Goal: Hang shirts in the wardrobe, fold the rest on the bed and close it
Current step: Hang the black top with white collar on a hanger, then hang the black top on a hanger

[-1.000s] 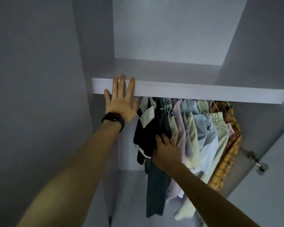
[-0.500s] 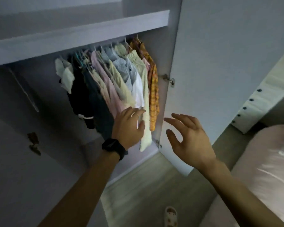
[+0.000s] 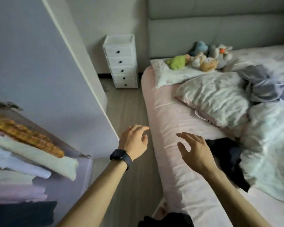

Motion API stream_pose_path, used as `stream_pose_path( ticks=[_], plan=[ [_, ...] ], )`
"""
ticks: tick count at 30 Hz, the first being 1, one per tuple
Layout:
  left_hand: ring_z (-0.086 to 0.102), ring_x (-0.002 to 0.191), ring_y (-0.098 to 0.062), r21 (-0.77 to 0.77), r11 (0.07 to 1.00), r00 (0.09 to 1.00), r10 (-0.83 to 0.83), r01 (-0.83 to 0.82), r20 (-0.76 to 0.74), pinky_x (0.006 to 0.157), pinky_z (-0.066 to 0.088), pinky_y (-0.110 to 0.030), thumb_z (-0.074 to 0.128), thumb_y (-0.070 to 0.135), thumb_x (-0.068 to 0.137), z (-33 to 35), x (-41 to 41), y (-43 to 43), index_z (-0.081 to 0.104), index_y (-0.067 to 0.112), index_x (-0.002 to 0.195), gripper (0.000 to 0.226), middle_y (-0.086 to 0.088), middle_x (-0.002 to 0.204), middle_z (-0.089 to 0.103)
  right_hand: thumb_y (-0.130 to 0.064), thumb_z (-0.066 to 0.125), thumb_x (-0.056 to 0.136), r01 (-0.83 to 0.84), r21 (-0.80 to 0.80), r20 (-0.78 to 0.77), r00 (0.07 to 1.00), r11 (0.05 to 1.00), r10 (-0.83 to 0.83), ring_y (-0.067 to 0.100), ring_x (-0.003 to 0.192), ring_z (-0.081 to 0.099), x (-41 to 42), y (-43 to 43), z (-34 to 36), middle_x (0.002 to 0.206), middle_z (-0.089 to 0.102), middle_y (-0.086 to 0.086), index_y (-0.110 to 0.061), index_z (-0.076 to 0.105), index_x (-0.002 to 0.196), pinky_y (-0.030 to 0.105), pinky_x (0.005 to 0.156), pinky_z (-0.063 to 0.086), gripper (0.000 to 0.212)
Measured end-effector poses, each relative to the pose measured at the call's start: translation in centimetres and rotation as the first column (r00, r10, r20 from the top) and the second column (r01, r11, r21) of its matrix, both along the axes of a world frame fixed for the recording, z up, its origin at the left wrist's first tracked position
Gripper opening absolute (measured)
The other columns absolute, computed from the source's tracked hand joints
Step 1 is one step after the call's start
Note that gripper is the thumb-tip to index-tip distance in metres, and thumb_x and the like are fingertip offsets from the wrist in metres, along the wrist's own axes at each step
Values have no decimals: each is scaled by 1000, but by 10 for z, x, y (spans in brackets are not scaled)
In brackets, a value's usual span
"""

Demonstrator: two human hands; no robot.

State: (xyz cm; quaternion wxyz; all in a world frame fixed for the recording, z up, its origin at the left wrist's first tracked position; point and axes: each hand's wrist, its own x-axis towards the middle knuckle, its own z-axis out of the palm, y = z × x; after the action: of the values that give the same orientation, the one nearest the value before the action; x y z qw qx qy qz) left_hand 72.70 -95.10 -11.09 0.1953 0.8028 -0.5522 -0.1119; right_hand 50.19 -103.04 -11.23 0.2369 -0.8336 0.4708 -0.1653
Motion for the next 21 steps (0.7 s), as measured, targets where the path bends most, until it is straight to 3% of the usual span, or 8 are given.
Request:
stream_pose_path(
  ticks=[6,11,21],
  plan=[
    [49,124,-15,107,957,962,-271,271,-13,99,37,-26,52,25,96,-33,-66,-98,61,30,132,37,9,132,59,-28,62,96,287,98,-69,957,953,-281,23,129,47,-92,-34,-29,137,61,-11,-30,64,133,32,106,39,37],
    [51,122,-18,207,887,909,-414,413,-43,102,40,-32,53,25,93,-58,-109,-157,61,31,130,38,7,130,59,-27,63,96,457,141,-87,889,878,-449,24,127,48,-139,-46,-50,134,62,-11,-34,62,133,30,99,38,38],
    [39,136,-16,456,669,781,-615,587,-103,112,32,-31,46,25,96,-172,-153,-243,47,30,145,49,8,146,42,-35,57,98,702,362,-327,712,614,-621,27,133,44,-198,-78,-146,146,53,0,-25,46,147,36,103,40,52]
  ],
)
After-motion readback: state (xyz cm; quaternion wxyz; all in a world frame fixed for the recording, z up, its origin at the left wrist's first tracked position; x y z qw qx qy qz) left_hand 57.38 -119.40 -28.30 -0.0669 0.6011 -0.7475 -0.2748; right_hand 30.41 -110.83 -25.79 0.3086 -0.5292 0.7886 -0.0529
